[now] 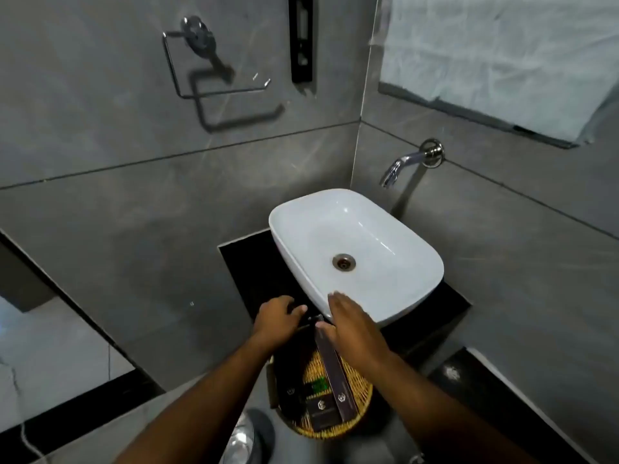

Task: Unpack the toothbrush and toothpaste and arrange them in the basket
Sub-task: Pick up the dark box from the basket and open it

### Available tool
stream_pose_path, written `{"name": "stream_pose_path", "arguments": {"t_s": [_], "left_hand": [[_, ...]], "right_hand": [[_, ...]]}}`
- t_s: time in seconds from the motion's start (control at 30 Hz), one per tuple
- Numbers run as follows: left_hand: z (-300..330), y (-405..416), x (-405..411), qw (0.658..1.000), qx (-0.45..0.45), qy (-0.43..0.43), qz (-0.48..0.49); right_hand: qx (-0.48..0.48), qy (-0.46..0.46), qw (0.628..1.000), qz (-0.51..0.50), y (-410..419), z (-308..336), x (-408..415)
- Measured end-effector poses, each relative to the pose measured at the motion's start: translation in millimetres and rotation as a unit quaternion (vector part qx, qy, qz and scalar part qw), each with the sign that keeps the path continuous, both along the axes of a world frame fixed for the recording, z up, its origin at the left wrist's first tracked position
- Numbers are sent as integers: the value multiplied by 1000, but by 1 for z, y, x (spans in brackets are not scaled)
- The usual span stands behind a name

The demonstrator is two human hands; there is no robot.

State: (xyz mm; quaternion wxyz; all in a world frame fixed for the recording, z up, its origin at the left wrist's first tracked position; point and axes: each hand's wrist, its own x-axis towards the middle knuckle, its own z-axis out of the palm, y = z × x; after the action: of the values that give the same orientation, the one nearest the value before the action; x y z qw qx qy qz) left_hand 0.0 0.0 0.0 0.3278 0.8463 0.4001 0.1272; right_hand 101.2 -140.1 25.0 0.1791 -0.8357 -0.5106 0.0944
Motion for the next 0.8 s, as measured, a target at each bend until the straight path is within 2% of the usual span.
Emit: {"name": "stream_pose_path", "arguments": {"t_s": [0.13, 0.2, 0.37, 0.5, 0.63, 0.8], "left_hand": [[-5, -5, -2, 1000, -20, 6, 6], [-7, -9, -1, 1000, -26, 1, 8], [-8, -13, -2, 999, -40, -2, 9], [-6, -15, -4, 999, -46, -4, 11], [2, -12, -2, 997, -63, -30, 36], [24, -3, 8, 977, -178, -105, 45]], "right_hand": [[0, -143, 985, 93, -17, -28, -14], [-21, -170, 979, 107, -17, -36, -16], [-121, 12, 992, -39, -13, -45, -23], [-140, 64, 984, -86, -14, -53, -23], [-79, 92, 987, -105, -10, -48, -23], [14, 72, 994, -75, -11, -30, -27]]}}
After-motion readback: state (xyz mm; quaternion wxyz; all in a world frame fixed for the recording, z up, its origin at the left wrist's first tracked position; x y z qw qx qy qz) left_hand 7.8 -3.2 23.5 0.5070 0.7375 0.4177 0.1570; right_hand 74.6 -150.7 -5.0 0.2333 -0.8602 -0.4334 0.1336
